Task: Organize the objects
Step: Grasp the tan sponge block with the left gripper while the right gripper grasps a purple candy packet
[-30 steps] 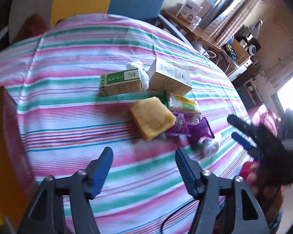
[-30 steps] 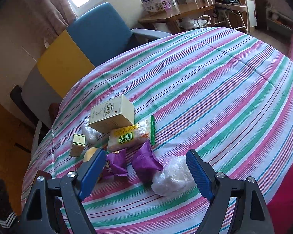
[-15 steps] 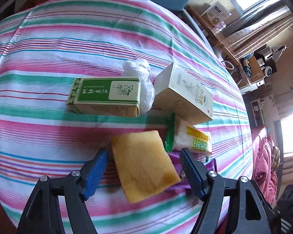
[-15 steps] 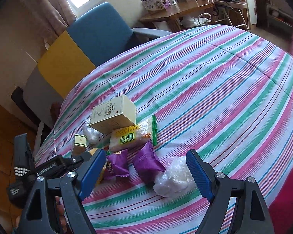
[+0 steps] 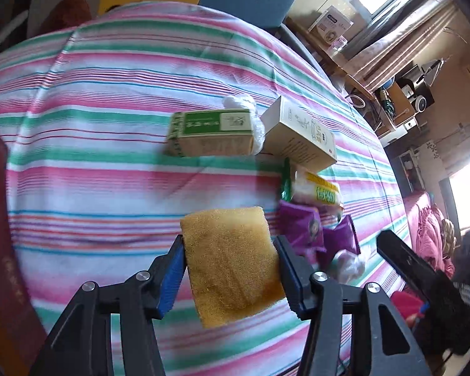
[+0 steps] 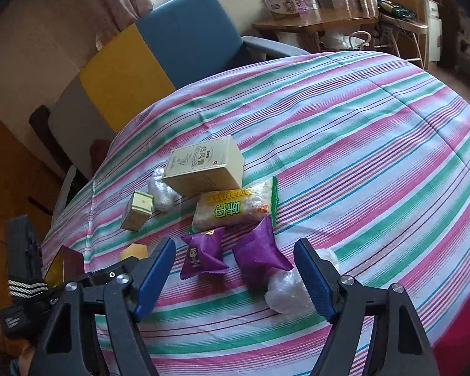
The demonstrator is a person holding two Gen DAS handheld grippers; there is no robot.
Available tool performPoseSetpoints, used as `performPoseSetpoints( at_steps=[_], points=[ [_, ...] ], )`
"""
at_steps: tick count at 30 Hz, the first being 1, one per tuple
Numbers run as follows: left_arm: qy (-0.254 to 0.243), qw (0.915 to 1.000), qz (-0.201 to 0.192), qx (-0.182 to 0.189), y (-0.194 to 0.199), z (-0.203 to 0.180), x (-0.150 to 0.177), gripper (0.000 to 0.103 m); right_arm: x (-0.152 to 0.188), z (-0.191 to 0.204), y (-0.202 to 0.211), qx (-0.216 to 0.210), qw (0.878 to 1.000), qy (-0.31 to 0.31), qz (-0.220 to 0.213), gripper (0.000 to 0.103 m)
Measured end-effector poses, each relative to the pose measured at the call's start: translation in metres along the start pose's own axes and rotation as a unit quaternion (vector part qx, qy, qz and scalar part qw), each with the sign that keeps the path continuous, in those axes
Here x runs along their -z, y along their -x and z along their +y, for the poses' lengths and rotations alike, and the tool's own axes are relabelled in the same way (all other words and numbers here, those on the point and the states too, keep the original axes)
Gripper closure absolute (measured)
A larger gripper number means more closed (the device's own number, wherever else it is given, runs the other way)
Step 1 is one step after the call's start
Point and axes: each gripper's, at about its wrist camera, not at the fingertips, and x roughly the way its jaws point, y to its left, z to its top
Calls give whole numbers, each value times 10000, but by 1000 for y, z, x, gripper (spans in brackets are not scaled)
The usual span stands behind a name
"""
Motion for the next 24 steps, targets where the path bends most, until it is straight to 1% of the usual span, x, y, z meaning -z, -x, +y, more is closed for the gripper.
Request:
performPoseSetpoints(
  at_steps=[4,6,8,13,16,18,20,22,24],
  points=[
    [-318,9990,-266,-162,32,6,22,47,6,20,-11,28,9983,523,248,38],
    [-453,9980,-389,-200,49,10,32,47,8,29,-17,59,9964,746,386,39],
    [-563,9968,-507,-236,65,13,41,47,9,38,-25,170,9941,944,503,40],
    [-654,9952,-712,-180,92,18,59,47,4,54,-52,367,9883,1234,821,40],
    [-654,9944,-809,-160,106,24,69,47,2,60,-71,550,9845,1347,977,40],
    [-659,9938,-880,-184,117,30,75,47,2,62,-80,659,9827,1382,1044,42],
    [-612,9933,-959,-204,129,38,81,47,2,63,-90,784,9806,1427,1094,49],
    [-504,9931,-1029,-236,142,50,85,47,5,63,-97,878,9778,1500,1169,62],
    [-384,9924,-1139,-276,156,65,88,47,7,65,-99,978,9747,1654,1144,69]
  ],
)
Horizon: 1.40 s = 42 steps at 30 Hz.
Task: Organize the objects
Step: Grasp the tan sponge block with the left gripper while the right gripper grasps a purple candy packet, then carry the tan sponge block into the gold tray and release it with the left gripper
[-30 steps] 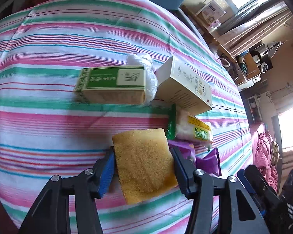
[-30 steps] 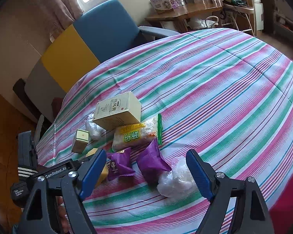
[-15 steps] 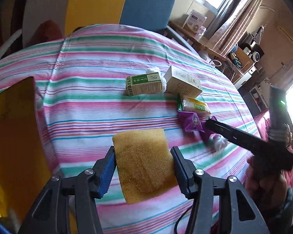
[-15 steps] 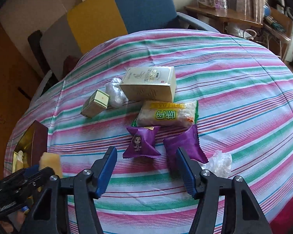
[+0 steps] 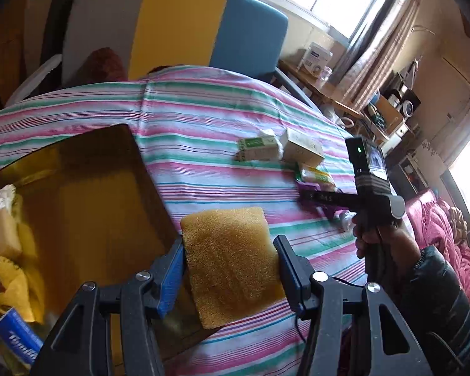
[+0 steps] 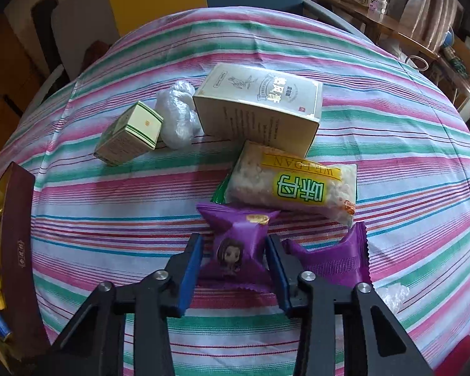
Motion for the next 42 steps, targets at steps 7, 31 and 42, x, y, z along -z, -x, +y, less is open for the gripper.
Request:
performPoseSetpoints(
  at_steps=[7,31,42],
  points=[
    [882,9922,-443,-763,58,107,-7,47,2,10,4,54,9995,305,-78,71],
    [1121,9778,413,-1722,-43,230,-62,47,7,23,6,68,9985,540,-53,71],
    [1252,9739,493,-1828,-50,239,-62,28,5,24,4,81,9983,584,-49,71]
  ],
)
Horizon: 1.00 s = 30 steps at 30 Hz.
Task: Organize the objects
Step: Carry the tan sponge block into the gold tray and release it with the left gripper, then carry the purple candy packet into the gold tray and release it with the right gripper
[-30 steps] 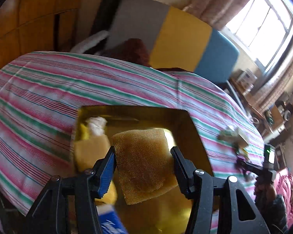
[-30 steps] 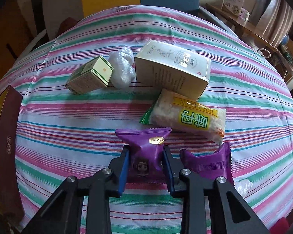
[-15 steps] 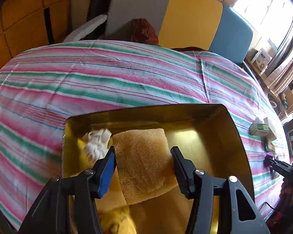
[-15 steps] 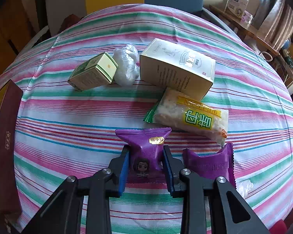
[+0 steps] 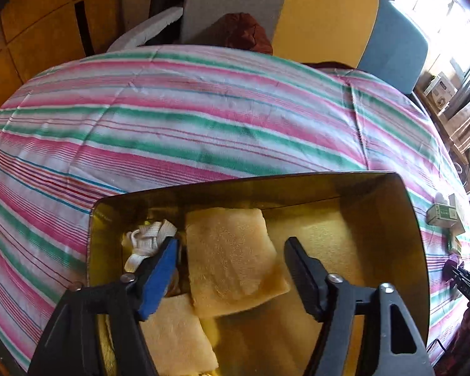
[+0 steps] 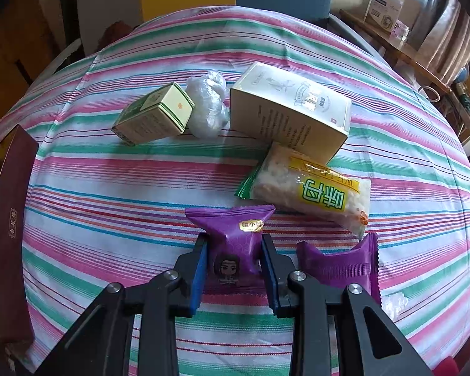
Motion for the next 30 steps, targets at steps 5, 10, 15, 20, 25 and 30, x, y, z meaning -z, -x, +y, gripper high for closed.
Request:
performPoseSetpoints(
  at_steps=[5,10,15,20,25,30],
  points=[
    [47,9998,-150,81,22,4,1,26,0,2,-1,28,10000,38,-12,71],
    [-151,9959,-873,-159,85,-5,28,26,1,5,0,81,9999,111,-52,71],
    [-380,9876,-1494,-305,142,-23,87,26,1,6,0,126,9998,163,-80,71],
    [-472,9857,-1574,-375,158,-28,123,26,3,10,2,160,9995,236,-120,71],
    [-527,9847,-1594,-464,161,-30,139,26,7,14,2,223,9990,349,-139,71],
    [-486,9847,-1611,-452,162,-28,148,26,9,15,4,249,9989,358,-169,71]
  ],
)
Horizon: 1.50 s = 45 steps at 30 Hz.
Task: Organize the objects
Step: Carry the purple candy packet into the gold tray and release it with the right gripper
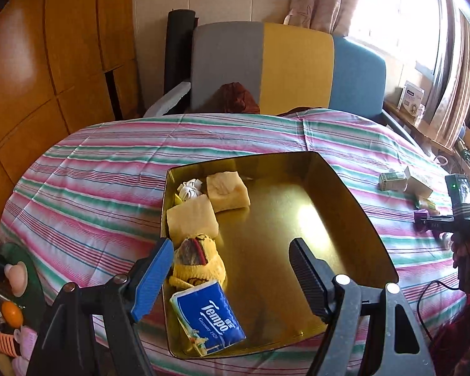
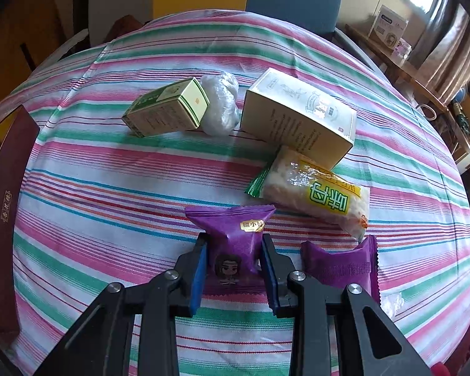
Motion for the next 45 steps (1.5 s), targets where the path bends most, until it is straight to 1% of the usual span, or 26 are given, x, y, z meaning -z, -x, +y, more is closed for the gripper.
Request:
performPoseSetpoints(
  at_steps=[13,17,20,23,26,30,32,35,37,39,41,45],
  points=[
    [60,10000,17,2,4,5,9,26,-2,0,-4,132,9999,3,15,71],
    [59,10000,10,-25,4,7,10,26,-2,-1,2,84,9999,-122,-38,71],
    [98,10000,6,-7,4,10,10,26,-4,1,19,-129,9993,-291,-203,71],
    [163,9999,14,-7,4,14,11,26,-9,16,46,-401,9978,-273,-450,71],
    [256,9997,-4,46,5,21,11,26,-14,49,82,-922,9933,-158,-683,71],
    [570,9984,0,48,7,42,13,26,-20,129,126,-1537,9823,491,-946,71],
    [774,9970,-6,22,8,55,15,29,-19,171,137,-1866,9743,837,-945,71],
    [968,9953,5,-40,10,73,19,30,-16,232,138,-2256,9624,1295,-777,71],
    [1051,9944,31,-93,11,82,21,31,-14,269,131,-2352,9574,1546,-652,71],
    [1112,9937,52,-121,11,90,24,31,-12,304,116,-2401,9543,1727,-423,71],
    [1186,9928,78,-141,9,98,27,32,-12,330,99,-2317,9552,1823,-245,71],
    [1323,9910,179,-108,3,109,33,32,-17,364,66,-2167,9598,1781,114,71]
  ],
)
